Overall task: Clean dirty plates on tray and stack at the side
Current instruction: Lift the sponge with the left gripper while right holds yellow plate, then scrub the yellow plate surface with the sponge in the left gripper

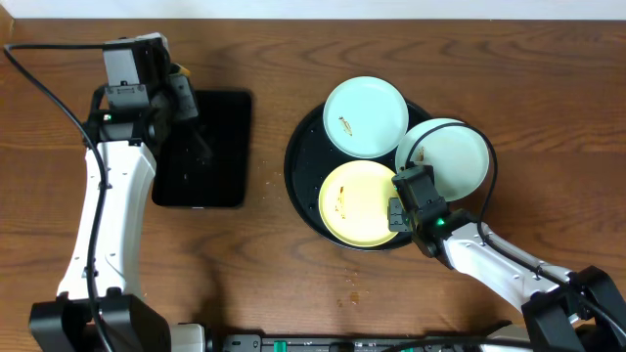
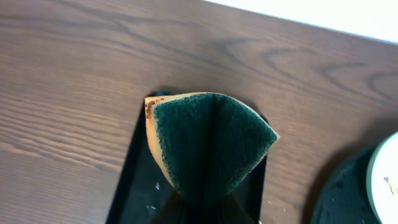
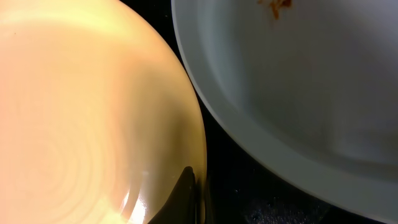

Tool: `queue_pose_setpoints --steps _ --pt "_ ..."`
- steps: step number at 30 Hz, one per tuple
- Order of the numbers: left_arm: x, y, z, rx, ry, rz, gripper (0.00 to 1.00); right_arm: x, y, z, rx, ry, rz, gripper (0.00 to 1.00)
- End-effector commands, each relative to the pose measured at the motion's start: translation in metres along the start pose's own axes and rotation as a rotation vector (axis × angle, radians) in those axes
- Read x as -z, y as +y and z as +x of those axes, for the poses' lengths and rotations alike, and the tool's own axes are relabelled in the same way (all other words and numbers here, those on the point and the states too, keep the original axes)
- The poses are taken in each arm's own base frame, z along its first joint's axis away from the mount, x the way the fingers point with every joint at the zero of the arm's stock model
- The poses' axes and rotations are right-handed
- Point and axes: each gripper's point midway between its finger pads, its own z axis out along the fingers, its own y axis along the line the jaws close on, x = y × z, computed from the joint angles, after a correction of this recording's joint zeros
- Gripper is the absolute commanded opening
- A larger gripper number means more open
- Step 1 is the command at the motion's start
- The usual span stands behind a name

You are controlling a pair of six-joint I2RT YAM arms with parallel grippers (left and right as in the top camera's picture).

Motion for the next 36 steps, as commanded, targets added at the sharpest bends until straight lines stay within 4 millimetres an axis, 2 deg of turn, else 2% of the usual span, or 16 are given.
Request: queue_pose_setpoints --steps 1,4,7,10,15,19,27,30,33,36 --pt "-0.006 -0.007 0.007 -0.080 0.024 0.036 0.07 -0.005 -0.002 0.016 0.024 0.055 0.002 0.01" --pt "-0.009 0.006 0.001 -0.071 0.004 -0.026 0.07 -0.005 -0.002 0.016 0.024 0.055 0.002 0.01" --pt "-0.004 -0.003 0.004 -0.072 0.012 0.022 0.07 -0.005 -0.002 0.016 0.024 0.055 0.002 0.01" --pt "-0.009 0.004 -0.006 -0.069 -0.027 -0.026 0.08 -0.005 -0.002 0.016 0.023 0.055 0.002 0.01" --pt "-0.006 0.004 0.007 -0.028 0.023 -0.023 0.07 -0.005 -0.002 0.016 0.023 0.054 0.001 0.01" --pt "-0.005 -0.010 0.009 0.017 0.037 0.059 0.08 -0.005 -0.002 0.016 0.023 0.055 0.001 0.01" --pt "-0.005 -0.011 0.009 0.014 0.035 0.061 0.07 -0.005 0.000 0.016 0.022 0.055 -0.006 0.01" --pt "-0.001 -0.012 0.010 0.111 0.057 0.062 0.07 -0.005 0.000 0.016 0.022 0.055 -0.006 0.01" --pt "0.013 -0.042 0.012 0.147 0.117 0.224 0.08 -0.005 0.000 0.016 0.023 0.055 -0.006 0.01" --pt "0.025 -0.073 0.029 0.138 0.207 0.350 0.07 -0.005 0.000 0.016 0.023 0.055 -0.006 0.01"
